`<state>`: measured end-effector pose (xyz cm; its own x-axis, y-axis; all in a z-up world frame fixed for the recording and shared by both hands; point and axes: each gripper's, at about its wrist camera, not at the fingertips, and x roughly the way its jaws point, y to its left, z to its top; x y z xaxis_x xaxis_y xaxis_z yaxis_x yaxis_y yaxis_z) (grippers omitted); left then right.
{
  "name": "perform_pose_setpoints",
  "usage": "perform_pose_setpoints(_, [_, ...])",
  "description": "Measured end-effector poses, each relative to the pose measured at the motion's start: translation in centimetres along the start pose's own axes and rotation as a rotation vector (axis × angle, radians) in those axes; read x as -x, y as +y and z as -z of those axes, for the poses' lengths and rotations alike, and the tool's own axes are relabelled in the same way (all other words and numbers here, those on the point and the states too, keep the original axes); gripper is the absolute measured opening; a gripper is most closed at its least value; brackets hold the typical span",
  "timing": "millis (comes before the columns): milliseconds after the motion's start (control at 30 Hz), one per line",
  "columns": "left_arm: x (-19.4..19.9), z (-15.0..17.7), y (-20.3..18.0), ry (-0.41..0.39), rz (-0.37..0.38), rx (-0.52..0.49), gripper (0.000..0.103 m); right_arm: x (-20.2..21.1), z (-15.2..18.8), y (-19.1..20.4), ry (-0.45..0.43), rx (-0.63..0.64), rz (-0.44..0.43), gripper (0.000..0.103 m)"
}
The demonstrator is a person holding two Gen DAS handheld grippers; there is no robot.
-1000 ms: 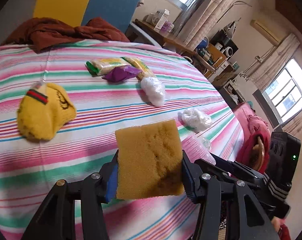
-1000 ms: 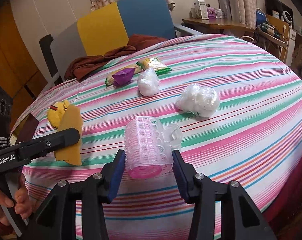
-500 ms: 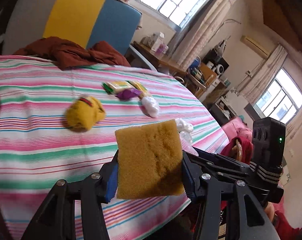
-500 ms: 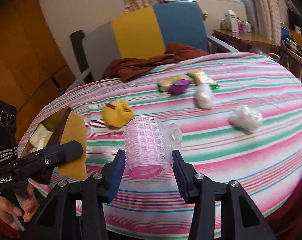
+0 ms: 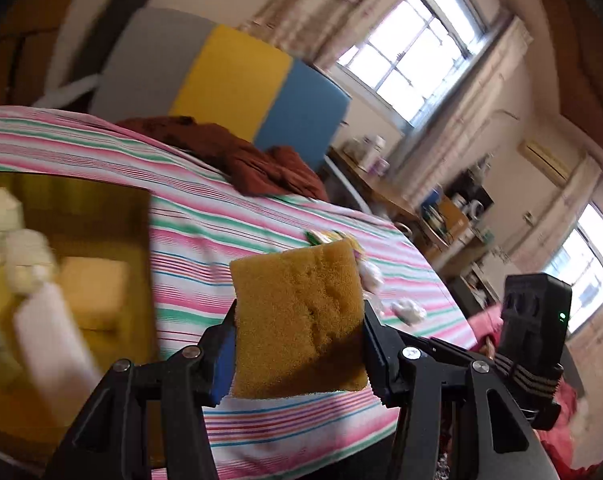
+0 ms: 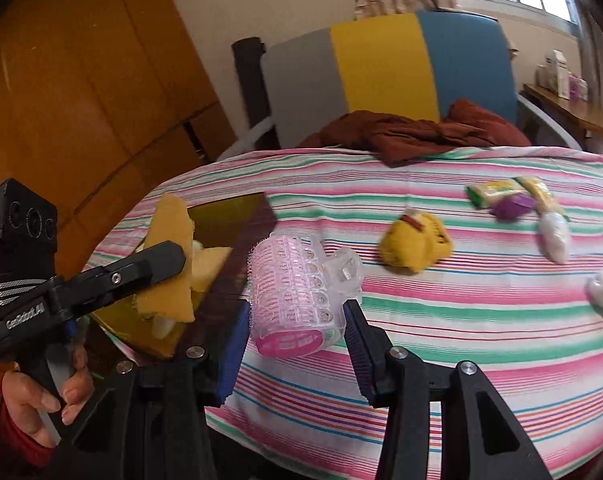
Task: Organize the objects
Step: 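Carry the pink roller and yellow sponge over the gold tray with both tools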
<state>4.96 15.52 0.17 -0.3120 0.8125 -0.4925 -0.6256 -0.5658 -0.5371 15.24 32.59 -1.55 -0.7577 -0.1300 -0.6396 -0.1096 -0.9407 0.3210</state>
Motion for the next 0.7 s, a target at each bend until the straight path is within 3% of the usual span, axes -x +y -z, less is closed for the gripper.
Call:
perform_pose_setpoints(167, [3.5, -0.8, 4.1, -0.077, -0.074, 0.065, 0.054, -1.4, -0.7, 3.6, 0.013, 0.032, -0.065, 0.047])
perform_pose_setpoints(367, [7.8, -1.1, 9.3, -0.164, -0.217, 0.128, 0.054, -4.0, -1.5, 7.7, 0.045, 0.072, -0.112, 0.047])
perform_pose_setpoints(533, [10.3, -0.7, 13.1, -0.202, -0.358, 0.167, 0.054, -6.3, -1.5, 10.4, 0.069, 0.116, -0.092, 0.047])
perform_pose_setpoints(700, [10.5, 0.2, 15.9, -0.173, -0.438, 0.194, 0.054, -8.9, -1.3, 12.2, 0.107, 0.152, -0.019, 0.049])
